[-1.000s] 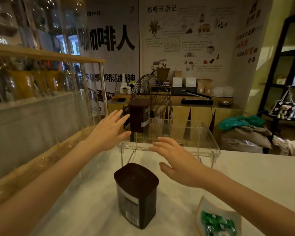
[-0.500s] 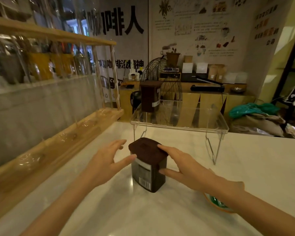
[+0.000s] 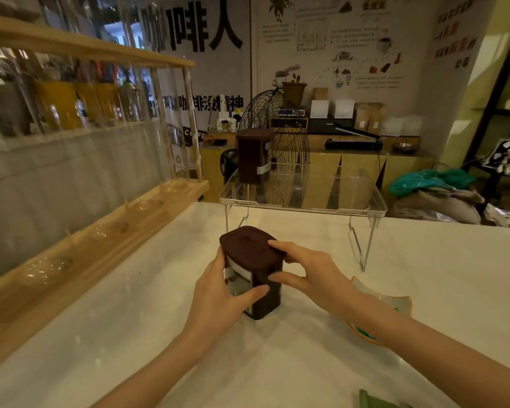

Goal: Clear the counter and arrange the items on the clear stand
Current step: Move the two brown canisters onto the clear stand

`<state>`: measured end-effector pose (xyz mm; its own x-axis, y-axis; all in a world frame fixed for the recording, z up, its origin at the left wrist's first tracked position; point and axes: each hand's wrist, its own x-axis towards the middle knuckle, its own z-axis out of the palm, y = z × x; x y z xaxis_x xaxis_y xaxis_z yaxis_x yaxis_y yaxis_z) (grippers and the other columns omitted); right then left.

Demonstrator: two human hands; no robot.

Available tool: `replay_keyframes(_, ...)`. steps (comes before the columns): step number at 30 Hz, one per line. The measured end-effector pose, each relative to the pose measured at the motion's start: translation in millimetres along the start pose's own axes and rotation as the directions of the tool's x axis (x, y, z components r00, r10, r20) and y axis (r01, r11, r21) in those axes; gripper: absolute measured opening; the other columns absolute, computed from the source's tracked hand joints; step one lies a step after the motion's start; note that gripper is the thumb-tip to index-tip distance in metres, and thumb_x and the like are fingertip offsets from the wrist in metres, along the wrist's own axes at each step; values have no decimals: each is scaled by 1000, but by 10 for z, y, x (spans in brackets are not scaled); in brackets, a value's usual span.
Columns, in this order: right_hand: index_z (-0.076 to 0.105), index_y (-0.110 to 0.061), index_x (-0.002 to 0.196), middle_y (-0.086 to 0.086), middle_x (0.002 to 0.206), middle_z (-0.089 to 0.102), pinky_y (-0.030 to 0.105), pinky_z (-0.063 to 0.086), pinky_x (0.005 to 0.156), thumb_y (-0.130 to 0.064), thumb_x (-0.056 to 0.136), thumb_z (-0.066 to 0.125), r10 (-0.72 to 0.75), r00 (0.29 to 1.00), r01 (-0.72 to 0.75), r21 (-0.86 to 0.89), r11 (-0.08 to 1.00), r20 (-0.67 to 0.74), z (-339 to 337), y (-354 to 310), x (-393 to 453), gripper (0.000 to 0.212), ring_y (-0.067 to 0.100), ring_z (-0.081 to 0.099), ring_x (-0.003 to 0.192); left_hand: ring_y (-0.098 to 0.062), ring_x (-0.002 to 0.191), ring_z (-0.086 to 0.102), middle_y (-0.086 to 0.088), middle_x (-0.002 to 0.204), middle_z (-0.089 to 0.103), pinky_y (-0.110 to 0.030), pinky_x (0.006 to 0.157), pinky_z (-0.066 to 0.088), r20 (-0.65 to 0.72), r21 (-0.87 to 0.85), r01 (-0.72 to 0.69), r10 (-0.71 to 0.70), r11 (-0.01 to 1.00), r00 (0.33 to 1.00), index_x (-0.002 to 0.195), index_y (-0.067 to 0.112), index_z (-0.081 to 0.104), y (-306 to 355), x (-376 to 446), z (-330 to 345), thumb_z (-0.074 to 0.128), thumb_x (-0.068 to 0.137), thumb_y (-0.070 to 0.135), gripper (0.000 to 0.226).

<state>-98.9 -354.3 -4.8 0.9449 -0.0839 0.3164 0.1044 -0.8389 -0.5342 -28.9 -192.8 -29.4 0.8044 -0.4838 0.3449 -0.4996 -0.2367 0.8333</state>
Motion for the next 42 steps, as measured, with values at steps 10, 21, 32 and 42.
replay_keyframes(10, 45, -25, 131, -1, 128, 60, -2, 30, 87, -33, 78, 66, -129, 981, 124, -45, 991, -143, -96, -102, 16, 58, 4, 53, 110, 14, 92, 52, 29, 94, 59, -11, 80, 49, 3, -70, 25, -25, 997, 1000, 123, 30, 51, 187, 137, -223, 84, 54, 17, 78)
replay_keyframes(21, 47, -23, 128, -16, 116, 51, 2, 38, 90, -40, 76, 56, -258, 880, 286, 10, 958, -398, -723, -415, 383, 56, -9, 45, 108, 14, 79, 64, 36, 70, 68, -1, 61, 46, 87, -207, -173, 195, 963, 977, 87, 40, 60, 907, 748, -624, 80, 55, 11, 47)
replay_keyframes(32, 57, -20, 117, -12, 109, 60, 3, 42, 84, -27, 72, 74, -104, 796, 161, 42, 986, -597, -1089, 49, 917, 49, 3, 56, 101, -3, 87, 69, 9, 92, 71, -19, 74, 57, 181, -347, -141, 214, 927, 960, 109, 17, 64, 941, 1761, -166, 76, 62, 1, 51)
replay_keyframes(42, 59, -15, 115, 6, 115, 66, 19, 47, 86, -25, 71, 75, 44, 800, 33, 118, 992, -598, -980, 502, 1314, 48, 9, 57, 101, -6, 93, 67, 2, 101, 69, -15, 73, 56, 205, -386, -17, 104, 922, 973, 118, 7, 58, 598, 2263, 206, 74, 67, 4, 54)
